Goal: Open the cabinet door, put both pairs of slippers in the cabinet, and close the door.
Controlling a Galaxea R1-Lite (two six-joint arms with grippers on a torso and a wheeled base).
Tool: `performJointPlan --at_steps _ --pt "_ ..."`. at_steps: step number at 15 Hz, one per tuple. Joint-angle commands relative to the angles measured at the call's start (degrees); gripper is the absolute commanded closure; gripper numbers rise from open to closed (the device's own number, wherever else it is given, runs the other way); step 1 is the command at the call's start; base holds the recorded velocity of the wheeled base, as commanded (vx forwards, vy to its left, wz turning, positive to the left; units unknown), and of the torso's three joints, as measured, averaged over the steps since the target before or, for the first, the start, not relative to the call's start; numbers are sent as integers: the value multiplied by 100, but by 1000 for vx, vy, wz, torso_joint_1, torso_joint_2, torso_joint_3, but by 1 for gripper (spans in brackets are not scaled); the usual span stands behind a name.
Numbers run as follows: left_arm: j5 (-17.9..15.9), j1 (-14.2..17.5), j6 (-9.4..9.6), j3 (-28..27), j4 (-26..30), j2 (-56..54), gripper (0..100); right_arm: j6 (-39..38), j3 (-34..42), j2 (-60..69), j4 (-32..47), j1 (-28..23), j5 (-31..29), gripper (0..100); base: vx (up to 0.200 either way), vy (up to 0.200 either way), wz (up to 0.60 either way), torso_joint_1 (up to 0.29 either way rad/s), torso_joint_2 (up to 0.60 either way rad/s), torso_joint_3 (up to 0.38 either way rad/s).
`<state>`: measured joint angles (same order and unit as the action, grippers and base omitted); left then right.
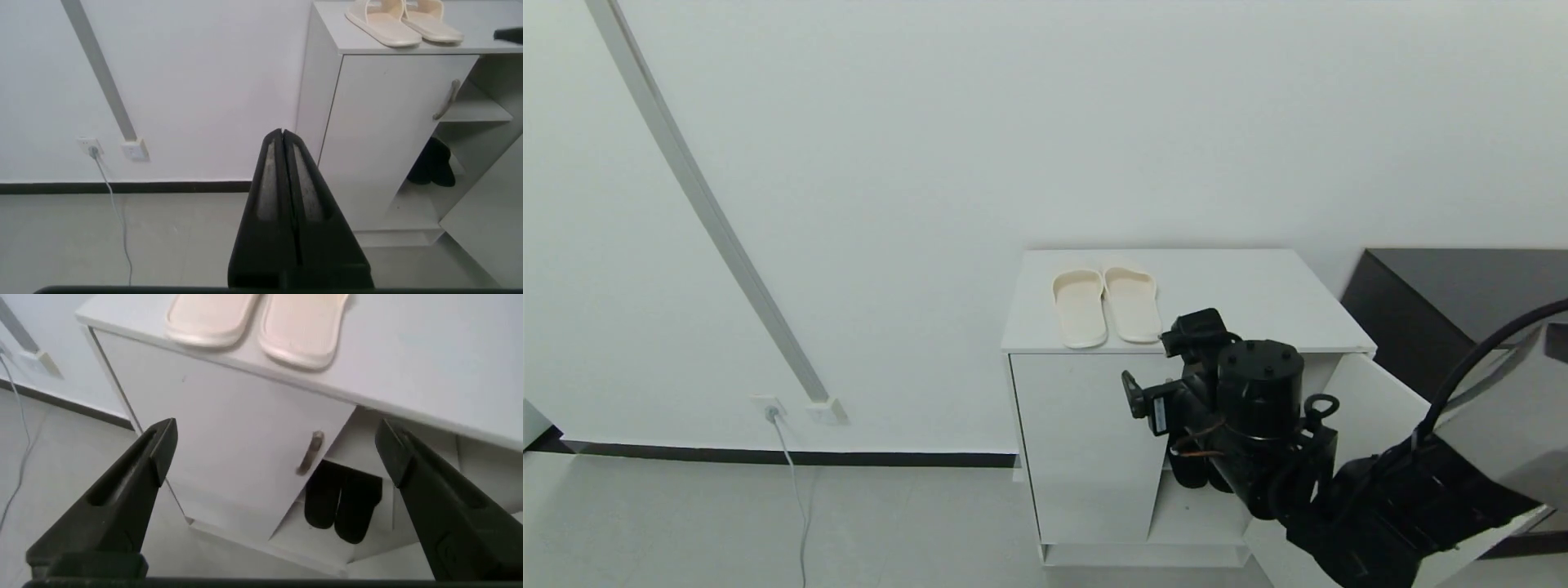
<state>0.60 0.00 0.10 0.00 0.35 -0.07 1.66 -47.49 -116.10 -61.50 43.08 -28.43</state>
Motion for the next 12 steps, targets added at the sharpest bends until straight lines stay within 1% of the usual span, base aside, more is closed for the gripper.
performJointPlan --at_steps 1,3,4,5,6,7,8,12 --pt "2 0 -1 0 0 7 100 -69 -647 387 525 -28 4 0 0 0 0 0 0 0" --pt "-7 0 -10 0 0 7 100 -227 -1166 589 1325 -2 4 0 0 0 0 0 0 0" --pt "-7 0 -10 0 0 7 100 -509 -1464 642 1896 51 4 0 0 0 0 0 0 0" --pt "-7 0 -10 0 0 7 100 -711 -1623 659 2248 78 4 0 0 0 0 0 0 0" --pt "-7 0 -10 0 0 7 100 -1159 -1895 703 3039 122 30 0 0 0 0 0 0 0" --pt "-7 0 -10 0 0 7 100 -1449 -1983 703 3390 201 92 0 0 0 0 0 0 0" --pt "-16 0 -10 0 0 7 100 -1563 -2009 694 3487 236 136 0 0 0 0 0 0 0" --pt "-33 0 -10 0 0 7 100 -1695 -2018 395 3461 262 153 0 200 0 0 -5 -4 -1"
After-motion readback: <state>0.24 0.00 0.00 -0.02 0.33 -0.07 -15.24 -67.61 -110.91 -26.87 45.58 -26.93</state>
